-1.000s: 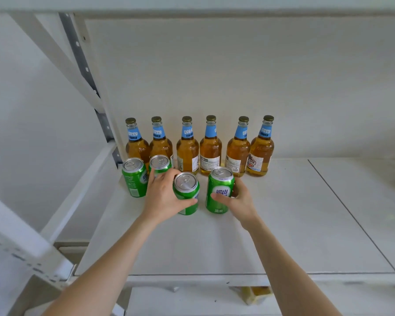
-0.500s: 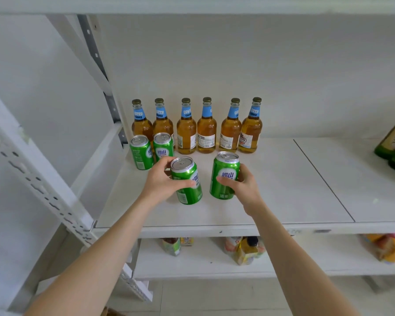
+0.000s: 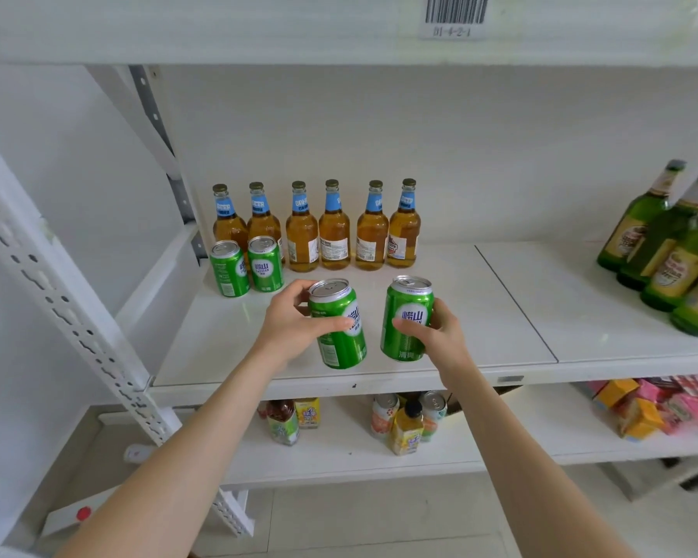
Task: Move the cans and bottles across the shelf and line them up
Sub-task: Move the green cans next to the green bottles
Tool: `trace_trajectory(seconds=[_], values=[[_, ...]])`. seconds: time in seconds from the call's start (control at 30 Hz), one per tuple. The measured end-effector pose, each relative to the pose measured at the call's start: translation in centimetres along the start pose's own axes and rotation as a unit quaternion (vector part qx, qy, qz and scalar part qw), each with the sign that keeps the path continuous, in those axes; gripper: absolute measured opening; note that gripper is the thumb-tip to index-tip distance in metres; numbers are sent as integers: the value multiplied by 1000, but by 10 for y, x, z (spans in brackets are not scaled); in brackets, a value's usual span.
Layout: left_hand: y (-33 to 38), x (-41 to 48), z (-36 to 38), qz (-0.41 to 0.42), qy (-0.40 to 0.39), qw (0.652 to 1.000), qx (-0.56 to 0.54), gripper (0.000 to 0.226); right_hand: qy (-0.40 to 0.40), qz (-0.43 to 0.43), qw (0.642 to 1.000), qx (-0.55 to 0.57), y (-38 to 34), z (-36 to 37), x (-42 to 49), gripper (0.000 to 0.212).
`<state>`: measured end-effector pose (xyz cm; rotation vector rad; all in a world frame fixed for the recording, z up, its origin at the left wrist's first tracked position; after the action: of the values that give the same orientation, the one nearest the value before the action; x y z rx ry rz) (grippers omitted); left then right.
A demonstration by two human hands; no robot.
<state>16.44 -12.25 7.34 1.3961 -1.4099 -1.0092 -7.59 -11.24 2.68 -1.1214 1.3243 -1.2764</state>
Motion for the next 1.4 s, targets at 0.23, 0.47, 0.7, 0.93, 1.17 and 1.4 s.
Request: trace_trajectory(seconds=[0.23, 0.47, 0.7, 0.93, 1.17, 1.4], values=[[23, -15, 53, 2, -9, 1000, -23, 62, 6, -10, 1000, 0, -9, -56, -7, 54], [52, -32, 129, -4, -2, 999, -32, 61, -4, -20, 1000, -14, -23, -139, -13, 50], [80, -47, 209, -3, -2, 999, -37, 61, -2, -12, 1000, -10, -26, -231, -13, 48], [100, -24, 283, 2, -32, 999, -31, 61, 19, -5, 1000, -1, -20, -303, 8, 47], [122, 16, 368, 29, -69, 997, -17, 62, 36, -6, 999, 11, -9, -365, 47, 47], [134, 44, 432, 26, -51, 998, -23, 59, 30, -6, 999, 15, -7, -424, 90, 39]])
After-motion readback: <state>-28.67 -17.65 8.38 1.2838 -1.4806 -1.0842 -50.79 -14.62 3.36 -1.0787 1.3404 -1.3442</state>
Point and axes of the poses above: each hand's wrist, its own x-axis towards the middle knuckle, its own z-axis out of the palm, y = z × x, the point moved 9 cm from there along x, towards the middle knuckle, and after that the axes turned 1 degree about y, right-handed, at the moved point
